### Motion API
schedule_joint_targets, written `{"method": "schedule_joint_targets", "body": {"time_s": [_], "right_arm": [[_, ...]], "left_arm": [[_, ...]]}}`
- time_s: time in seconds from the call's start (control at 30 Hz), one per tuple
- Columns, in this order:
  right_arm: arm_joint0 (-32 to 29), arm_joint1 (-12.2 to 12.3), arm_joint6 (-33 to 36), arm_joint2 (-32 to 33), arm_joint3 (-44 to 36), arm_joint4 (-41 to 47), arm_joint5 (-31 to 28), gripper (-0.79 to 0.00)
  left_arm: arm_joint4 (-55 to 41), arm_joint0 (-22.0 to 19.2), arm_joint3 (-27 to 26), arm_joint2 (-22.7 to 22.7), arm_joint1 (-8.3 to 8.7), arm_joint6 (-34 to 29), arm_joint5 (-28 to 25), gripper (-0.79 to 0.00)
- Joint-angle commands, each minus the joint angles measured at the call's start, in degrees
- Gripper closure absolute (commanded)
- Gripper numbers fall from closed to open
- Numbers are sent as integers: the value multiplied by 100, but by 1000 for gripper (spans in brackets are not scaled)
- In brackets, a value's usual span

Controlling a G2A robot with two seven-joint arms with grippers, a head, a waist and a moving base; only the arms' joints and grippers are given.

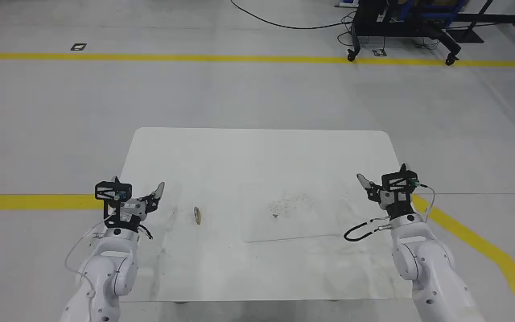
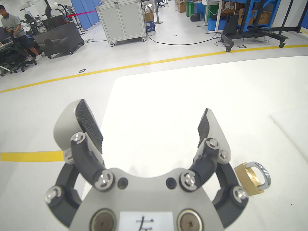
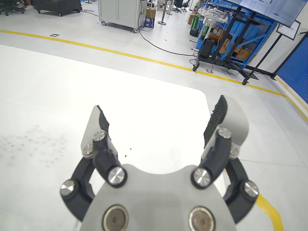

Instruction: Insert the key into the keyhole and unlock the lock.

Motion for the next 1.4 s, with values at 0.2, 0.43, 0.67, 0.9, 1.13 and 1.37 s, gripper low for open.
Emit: {"method": "schedule_joint_targets", "body": {"time_s": [0.2,0.43,0.67,0.9,1.13,1.37], "right_arm": [[973,-13,753,-1076,250,-554,-1489,-785],[1363,-40,883,-1432,570,-585,-1925,-785],[1363,-40,883,-1432,570,-585,-1925,-785],[1362,-43,871,-1508,558,-523,-2105,-785],[1785,24,917,-1689,791,-92,-4070,-785],[2526,-23,2016,-2396,1398,116,-4955,-406]], "left_arm": [[0,0,0,0,0,0,0,-785],[0,0,0,0,0,0,0,-785],[0,0,0,0,0,0,0,-785],[0,0,0,0,0,0,0,-785],[0,0,0,0,0,0,0,-785],[0,0,0,0,0,0,0,-785]]}}
